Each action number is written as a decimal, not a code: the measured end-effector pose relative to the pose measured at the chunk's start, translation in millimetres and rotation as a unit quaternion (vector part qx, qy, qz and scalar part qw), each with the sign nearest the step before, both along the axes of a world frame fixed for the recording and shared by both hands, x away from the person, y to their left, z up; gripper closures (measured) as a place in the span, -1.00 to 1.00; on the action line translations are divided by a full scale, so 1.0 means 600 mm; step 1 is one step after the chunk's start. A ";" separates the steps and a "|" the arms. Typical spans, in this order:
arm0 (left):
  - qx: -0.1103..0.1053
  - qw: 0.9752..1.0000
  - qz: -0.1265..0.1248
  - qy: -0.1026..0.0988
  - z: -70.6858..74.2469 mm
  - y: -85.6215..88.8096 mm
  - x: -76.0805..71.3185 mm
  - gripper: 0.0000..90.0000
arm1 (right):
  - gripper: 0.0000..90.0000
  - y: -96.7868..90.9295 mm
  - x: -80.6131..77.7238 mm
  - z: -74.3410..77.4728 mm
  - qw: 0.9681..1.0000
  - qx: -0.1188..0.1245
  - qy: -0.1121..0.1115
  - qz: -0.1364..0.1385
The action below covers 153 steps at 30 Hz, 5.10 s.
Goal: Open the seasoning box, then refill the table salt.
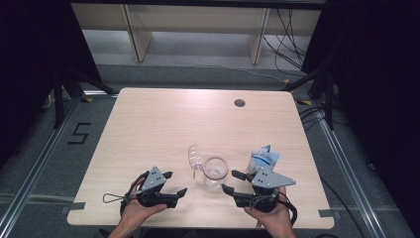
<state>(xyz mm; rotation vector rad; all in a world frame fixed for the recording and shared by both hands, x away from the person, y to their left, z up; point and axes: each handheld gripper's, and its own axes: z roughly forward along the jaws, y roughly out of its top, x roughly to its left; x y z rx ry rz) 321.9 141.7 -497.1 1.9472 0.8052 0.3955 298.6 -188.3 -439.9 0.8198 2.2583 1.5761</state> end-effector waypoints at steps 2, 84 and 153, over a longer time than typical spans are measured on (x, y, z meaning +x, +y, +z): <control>-0.002 1.000 -0.001 0.000 0.000 -0.001 0.000 -0.52 | -0.03 -0.009 -0.002 -0.002 1.000 -0.009 -0.022 -0.001; -0.005 1.000 0.001 0.005 -0.003 -0.004 0.002 -0.52 | -0.64 -0.136 0.021 -0.054 0.981 0.002 0.009 -0.192; -0.010 1.000 0.001 0.008 -0.006 -0.006 0.006 -0.52 | -0.56 -0.100 0.068 -0.105 0.974 -0.005 0.032 -0.226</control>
